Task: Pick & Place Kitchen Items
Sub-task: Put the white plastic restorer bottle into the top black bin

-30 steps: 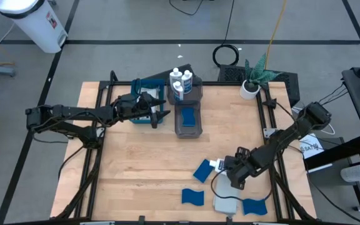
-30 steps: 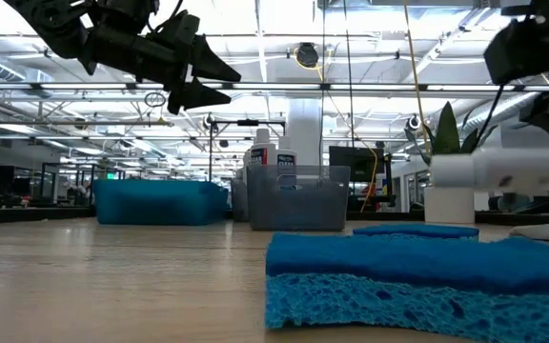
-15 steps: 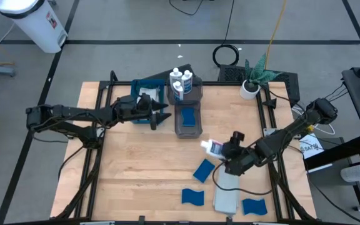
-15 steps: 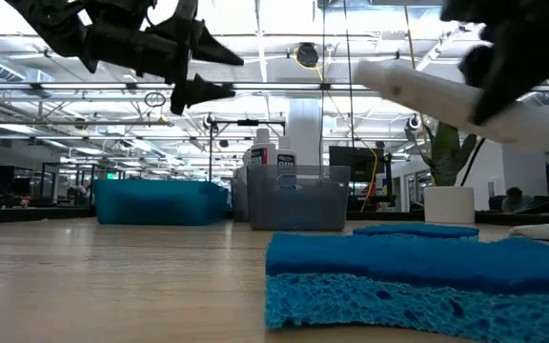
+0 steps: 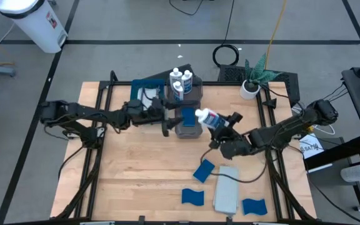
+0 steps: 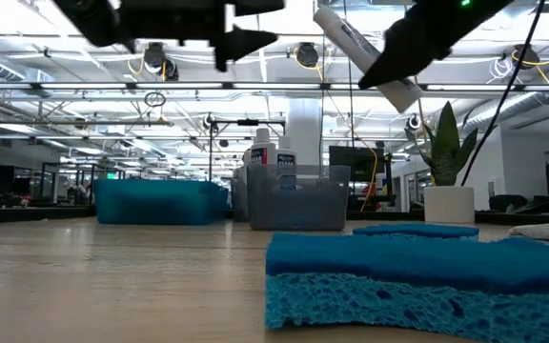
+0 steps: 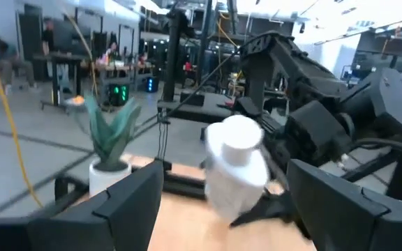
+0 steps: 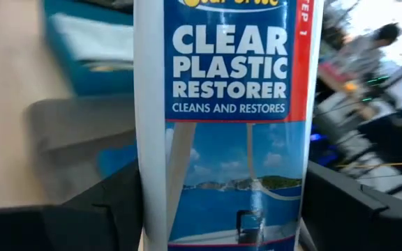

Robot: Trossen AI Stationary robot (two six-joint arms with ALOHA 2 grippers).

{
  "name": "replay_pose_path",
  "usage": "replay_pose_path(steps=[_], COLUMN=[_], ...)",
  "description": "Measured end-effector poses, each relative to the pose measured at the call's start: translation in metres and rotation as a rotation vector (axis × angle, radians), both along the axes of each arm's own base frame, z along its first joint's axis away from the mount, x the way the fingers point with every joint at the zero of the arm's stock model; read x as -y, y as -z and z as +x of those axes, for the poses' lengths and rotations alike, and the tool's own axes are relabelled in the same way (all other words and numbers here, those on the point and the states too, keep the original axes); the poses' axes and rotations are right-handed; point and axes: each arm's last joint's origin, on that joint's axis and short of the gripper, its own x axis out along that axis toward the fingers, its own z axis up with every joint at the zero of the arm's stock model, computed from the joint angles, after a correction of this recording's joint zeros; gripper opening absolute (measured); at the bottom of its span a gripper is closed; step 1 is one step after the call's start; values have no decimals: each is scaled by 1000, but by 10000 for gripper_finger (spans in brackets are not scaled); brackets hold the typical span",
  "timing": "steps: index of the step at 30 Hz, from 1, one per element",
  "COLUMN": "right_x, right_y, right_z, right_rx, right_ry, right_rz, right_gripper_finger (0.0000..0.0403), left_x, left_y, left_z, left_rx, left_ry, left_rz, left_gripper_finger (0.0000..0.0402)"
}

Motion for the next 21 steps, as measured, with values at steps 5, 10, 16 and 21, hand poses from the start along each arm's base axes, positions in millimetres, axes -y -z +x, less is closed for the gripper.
replay_pose_path(steps=[5,10,16,21], right_x=[16,24,26,27], right_y=[1,3,5,4], right_z=[10,14,13,11], right_rx=[56,107,165,195], right_ry=[45,52,38,35], right_rz=[-59,-99,-136,-162], right_gripper_finger=[282,282,283,283], left_x=[-2,-5,-9,-13], left_y=[-13,-24,-32,-31], left_z=[36,58,64,64], left_rx=[27,53,62,58], left_ry=[-5,-22,-66,-99], left_rz=[71,128,129,93], left_gripper_finger=[310,310,310,307])
